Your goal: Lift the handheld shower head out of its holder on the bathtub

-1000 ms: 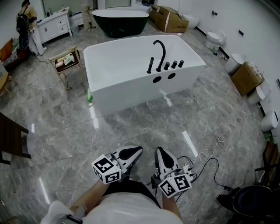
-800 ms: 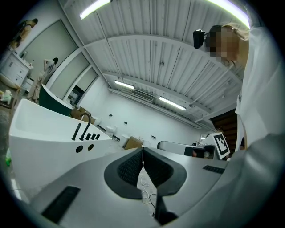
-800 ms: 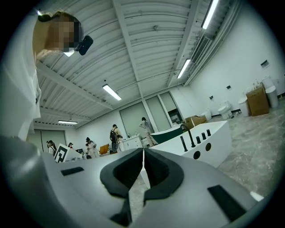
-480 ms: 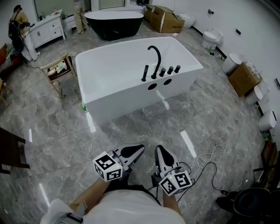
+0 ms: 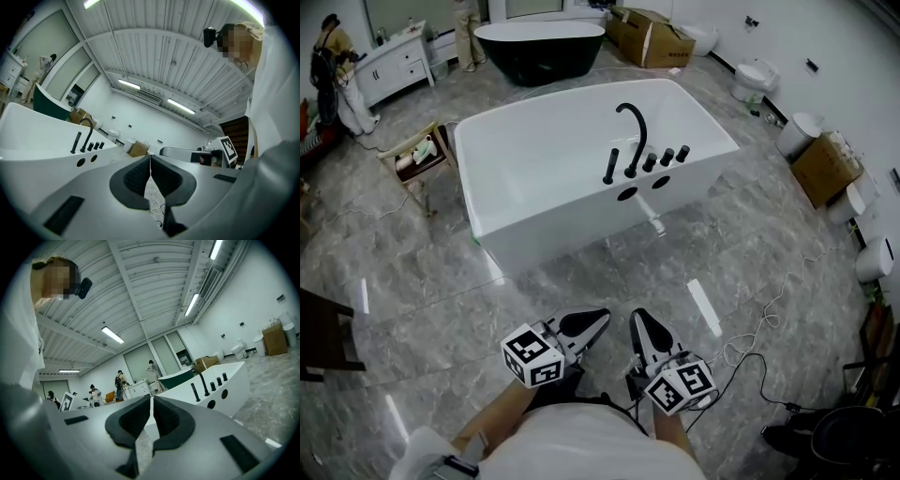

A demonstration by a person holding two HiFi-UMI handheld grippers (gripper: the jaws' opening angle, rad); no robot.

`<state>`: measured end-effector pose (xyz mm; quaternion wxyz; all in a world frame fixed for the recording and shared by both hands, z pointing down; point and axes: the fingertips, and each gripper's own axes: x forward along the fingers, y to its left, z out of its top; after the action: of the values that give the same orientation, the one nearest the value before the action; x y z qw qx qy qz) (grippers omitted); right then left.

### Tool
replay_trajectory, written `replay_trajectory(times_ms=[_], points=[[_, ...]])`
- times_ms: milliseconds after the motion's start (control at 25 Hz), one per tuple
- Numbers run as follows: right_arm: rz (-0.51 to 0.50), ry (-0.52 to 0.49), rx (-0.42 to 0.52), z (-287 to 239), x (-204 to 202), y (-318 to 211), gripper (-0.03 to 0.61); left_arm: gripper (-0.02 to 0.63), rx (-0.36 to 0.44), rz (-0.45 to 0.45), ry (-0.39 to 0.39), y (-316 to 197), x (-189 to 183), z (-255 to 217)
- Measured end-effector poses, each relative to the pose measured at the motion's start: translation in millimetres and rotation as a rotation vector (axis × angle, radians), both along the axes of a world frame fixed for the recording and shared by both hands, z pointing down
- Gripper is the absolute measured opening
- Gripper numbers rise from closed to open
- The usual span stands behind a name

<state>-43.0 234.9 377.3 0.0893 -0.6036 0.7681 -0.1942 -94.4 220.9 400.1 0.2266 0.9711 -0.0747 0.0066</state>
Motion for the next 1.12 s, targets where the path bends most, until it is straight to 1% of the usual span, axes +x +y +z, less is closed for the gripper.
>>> replay_trajectory(times_ms=[160,400,640,880,1120], points=[[-0.015,-0.015,-0.005,1.8,1.0,-24.6,0.02,0.012,-0.005,-0.019,-0.014,-23.5,0.3,6.0],[-0.028,-0.027,-0.004,7.3,3.9,-53.7,0.02,0.012,-0.001,-0.026,-0.014,-50.5,1.5,9.4],[-0.021,-0.052,0.013,7.5,11.6,-64.6,0.02,0.012,0.008,-0.016,-0.019,-56.0,7.4,10.0],[-0.028,-0.062,-0.017,18.7,13.6,-70.6,0.02,0.012,-0.009,-0.033,-0.037,-60.1,3.1,16.5],[-0.025,-0.07,0.01,14.4,17.6,-86.2,0.02,0.012,-0.005,-0.063,-0.044,-77.3,-0.9,17.9]])
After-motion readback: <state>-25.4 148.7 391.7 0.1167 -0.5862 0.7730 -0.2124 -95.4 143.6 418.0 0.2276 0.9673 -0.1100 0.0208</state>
